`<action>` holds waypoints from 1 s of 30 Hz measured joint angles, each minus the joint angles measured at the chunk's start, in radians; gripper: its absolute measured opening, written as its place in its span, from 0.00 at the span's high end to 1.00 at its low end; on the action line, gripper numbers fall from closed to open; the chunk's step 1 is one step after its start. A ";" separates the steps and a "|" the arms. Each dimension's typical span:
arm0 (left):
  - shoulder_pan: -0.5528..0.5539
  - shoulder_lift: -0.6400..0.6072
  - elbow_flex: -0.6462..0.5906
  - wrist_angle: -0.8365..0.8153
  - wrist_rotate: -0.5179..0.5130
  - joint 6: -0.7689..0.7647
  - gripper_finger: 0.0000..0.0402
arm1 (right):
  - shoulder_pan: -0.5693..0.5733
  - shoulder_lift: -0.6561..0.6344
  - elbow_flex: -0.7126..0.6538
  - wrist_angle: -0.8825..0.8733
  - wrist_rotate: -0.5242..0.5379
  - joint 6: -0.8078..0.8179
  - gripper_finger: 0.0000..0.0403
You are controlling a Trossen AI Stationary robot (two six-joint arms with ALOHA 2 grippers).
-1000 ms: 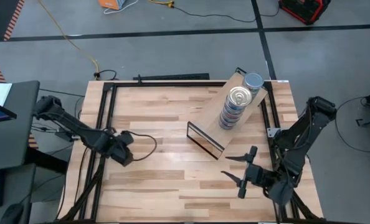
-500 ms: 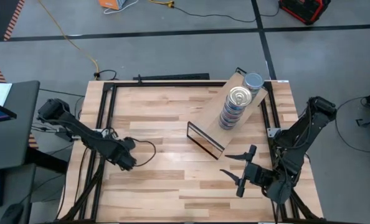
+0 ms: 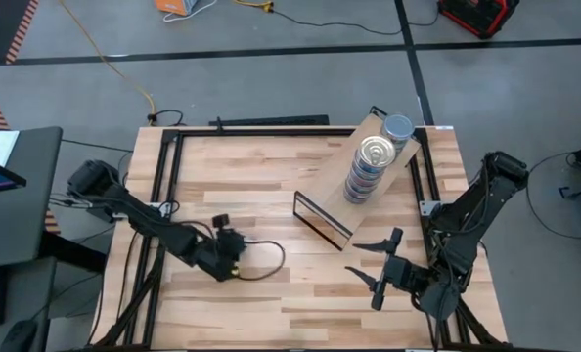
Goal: Stack canned seafood by type on shelf
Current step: Move the green tuna can to the center of the table, then stack the green tuna can on the shelf
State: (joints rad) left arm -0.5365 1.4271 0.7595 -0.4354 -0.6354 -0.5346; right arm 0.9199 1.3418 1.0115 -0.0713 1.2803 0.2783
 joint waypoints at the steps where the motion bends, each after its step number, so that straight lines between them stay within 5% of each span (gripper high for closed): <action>1: 0.000 -0.005 0.008 0.057 -0.021 0.061 0.68 | 0.000 0.000 0.000 0.000 0.000 0.000 0.33; 7: -0.023 -0.031 0.028 0.317 -0.016 0.277 0.68 | 0.009 0.000 0.000 0.002 0.000 0.001 0.33; 14: -0.058 0.031 0.028 0.254 0.174 0.235 0.68 | -0.002 0.000 0.000 0.000 0.000 0.001 0.33; 30: -0.131 0.234 0.028 0.204 -0.050 0.484 0.61 | -0.013 0.000 0.000 -0.002 -0.001 0.011 0.33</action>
State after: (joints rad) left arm -0.6677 1.6607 0.7879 -0.2317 -0.6856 -0.0503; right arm 0.9070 1.3422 1.0115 -0.0731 1.2793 0.2888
